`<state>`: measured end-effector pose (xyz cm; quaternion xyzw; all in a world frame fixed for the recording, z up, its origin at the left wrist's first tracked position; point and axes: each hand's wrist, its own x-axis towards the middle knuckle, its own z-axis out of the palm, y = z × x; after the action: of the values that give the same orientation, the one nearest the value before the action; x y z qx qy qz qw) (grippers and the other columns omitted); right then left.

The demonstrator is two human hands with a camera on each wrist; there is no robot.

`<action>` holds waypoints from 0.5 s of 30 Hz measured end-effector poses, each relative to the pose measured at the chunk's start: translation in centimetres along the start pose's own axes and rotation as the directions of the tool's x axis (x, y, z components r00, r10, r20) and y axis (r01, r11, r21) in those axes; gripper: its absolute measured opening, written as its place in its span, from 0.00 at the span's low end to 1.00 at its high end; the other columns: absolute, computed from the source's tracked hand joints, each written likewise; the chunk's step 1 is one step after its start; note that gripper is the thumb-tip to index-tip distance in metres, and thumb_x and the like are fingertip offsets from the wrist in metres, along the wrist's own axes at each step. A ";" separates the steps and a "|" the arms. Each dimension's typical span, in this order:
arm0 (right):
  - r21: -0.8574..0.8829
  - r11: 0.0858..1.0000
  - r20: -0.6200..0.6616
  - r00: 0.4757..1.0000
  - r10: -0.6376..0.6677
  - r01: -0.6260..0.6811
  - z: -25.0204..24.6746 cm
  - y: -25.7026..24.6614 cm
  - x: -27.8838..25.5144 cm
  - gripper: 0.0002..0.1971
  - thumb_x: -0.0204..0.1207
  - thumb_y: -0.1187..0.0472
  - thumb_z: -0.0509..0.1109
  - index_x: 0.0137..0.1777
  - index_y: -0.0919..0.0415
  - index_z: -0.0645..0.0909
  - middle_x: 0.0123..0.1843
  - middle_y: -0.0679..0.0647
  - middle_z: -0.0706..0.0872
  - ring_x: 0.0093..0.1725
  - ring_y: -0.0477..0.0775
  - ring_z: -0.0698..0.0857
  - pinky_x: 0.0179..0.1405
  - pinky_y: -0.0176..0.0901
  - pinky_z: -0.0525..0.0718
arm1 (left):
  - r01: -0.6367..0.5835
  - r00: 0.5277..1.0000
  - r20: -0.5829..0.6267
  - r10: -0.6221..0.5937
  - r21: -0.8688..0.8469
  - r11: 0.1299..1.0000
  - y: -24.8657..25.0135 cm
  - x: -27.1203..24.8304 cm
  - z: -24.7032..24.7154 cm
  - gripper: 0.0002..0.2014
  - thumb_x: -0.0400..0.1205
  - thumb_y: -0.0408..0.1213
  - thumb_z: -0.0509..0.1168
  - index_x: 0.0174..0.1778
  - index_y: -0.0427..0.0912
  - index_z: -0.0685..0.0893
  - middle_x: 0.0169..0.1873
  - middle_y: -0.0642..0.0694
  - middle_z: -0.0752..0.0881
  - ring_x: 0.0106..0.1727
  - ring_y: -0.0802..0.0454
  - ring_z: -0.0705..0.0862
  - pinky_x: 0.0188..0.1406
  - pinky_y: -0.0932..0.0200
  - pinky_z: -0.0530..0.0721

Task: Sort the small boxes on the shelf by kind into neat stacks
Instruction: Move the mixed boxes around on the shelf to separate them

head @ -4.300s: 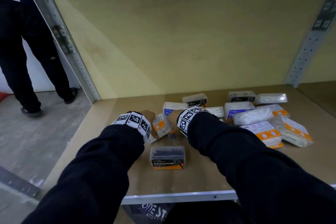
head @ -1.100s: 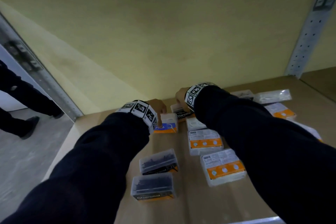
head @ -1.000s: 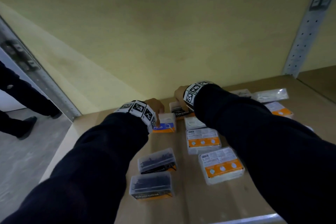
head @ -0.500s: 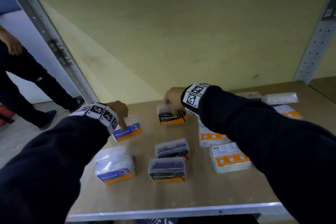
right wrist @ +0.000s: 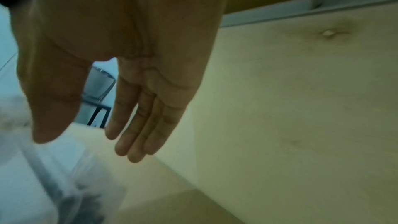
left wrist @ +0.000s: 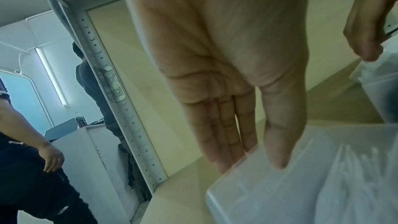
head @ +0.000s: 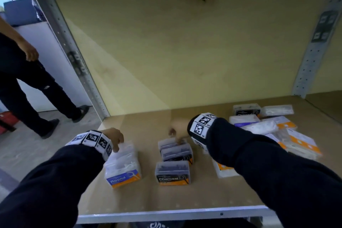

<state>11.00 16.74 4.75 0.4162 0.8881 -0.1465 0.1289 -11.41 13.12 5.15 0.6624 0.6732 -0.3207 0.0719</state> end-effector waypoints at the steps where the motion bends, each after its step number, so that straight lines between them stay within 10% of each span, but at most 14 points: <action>1: 0.055 0.998 -0.026 1.000 0.010 -0.009 -0.3 0.4 -1.0 0.25 0.75 0.68 0.70 0.73 0.66 0.73 0.73 0.60 0.78 0.70 0.60 0.78 0.68 0.48 0.77 | 0.006 1.000 -0.014 -0.006 0.000 1.000 0.2 -0.2 -0.1 0.25 0.84 0.33 0.62 0.78 0.39 0.69 0.76 0.41 0.72 0.77 0.49 0.72 0.70 0.64 0.71; 7: 0.109 0.991 -0.113 0.990 0.090 -0.078 -0.5 4.4 -8.8 0.25 0.77 0.62 0.69 0.75 0.62 0.72 0.71 0.58 0.79 0.68 0.57 0.79 0.53 0.37 0.73 | -0.079 0.987 -0.148 0.065 -0.095 0.992 4.2 -1.5 -4.5 0.23 0.85 0.33 0.58 0.78 0.38 0.68 0.77 0.43 0.72 0.77 0.49 0.72 0.72 0.60 0.69; 15: 0.038 0.979 0.014 0.980 0.199 -0.200 4.4 8.0 -13.7 0.26 0.76 0.61 0.70 0.74 0.62 0.72 0.72 0.60 0.77 0.70 0.59 0.77 0.66 0.44 0.75 | -0.344 0.921 -0.220 0.321 -0.072 0.936 15.8 -1.3 -10.1 0.21 0.83 0.31 0.63 0.73 0.36 0.75 0.72 0.39 0.78 0.69 0.42 0.78 0.63 0.54 0.76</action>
<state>26.20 10.42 4.26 0.5048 0.8382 -0.1522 0.1394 6.82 15.99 8.43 0.7916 0.5711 -0.1967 0.0919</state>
